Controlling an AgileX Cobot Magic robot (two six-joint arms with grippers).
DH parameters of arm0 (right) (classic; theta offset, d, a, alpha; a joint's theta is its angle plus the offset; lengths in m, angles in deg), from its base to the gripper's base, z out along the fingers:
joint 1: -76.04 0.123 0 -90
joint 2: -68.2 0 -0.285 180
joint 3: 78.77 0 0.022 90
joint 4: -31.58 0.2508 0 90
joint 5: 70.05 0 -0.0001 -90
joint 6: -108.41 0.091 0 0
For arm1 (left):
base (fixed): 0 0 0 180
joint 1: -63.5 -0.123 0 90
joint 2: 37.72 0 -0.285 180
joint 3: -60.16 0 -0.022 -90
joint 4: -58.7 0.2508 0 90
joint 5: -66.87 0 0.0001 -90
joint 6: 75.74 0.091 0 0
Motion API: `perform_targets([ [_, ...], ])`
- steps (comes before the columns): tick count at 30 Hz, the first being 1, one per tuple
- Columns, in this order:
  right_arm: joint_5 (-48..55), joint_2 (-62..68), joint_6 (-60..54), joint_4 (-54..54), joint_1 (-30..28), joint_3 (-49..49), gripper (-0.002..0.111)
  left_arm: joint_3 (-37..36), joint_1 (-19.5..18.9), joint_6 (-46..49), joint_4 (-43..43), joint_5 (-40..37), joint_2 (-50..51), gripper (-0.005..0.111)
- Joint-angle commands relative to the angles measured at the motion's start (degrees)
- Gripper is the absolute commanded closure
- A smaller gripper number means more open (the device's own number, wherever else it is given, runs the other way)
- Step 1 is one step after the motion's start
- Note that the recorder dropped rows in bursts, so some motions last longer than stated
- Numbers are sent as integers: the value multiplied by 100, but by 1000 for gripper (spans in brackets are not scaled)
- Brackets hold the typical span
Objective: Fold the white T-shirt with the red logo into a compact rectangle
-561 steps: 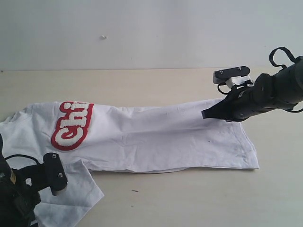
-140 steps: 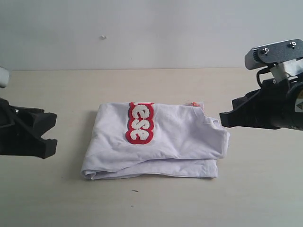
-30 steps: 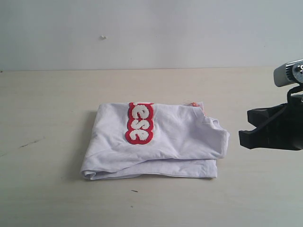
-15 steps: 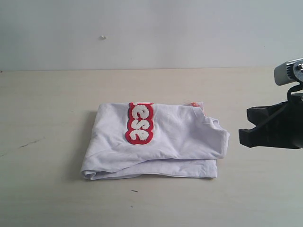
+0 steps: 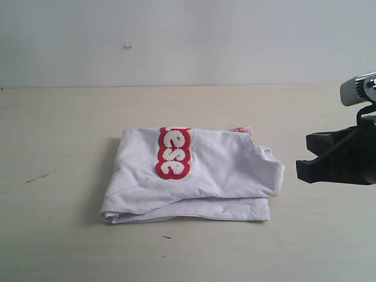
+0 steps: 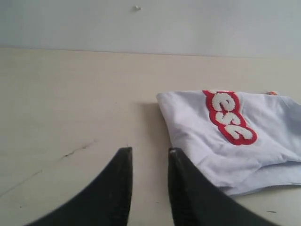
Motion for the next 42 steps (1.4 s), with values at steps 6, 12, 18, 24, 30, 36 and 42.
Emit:
perform_targets([
  [6,-103,-45,11,-40,4,-19,108,-551,-838,150,-230,700,-414,79],
  [12,-103,-45,11,-40,4,-19,108,-604,-1404,150,-346,431,-629,79],
  [18,-103,-45,11,-53,4,-19,108,-604,-1677,209,-346,-22,-846,79],
  [24,-103,-45,11,-53,4,-19,108,-604,-1694,358,-183,-702,-1315,79],
  [30,-103,-45,11,-38,4,-19,108,-604,-1694,379,-130,-1270,-1927,79],
  [36,-103,-45,11,-38,4,-19,108,-604,-1694,1672,-18,-1653,-2465,79],
  [42,-103,-45,11,-50,4,-19,108,-604,-1694,1419,-24,-1653,-2465,79],
])
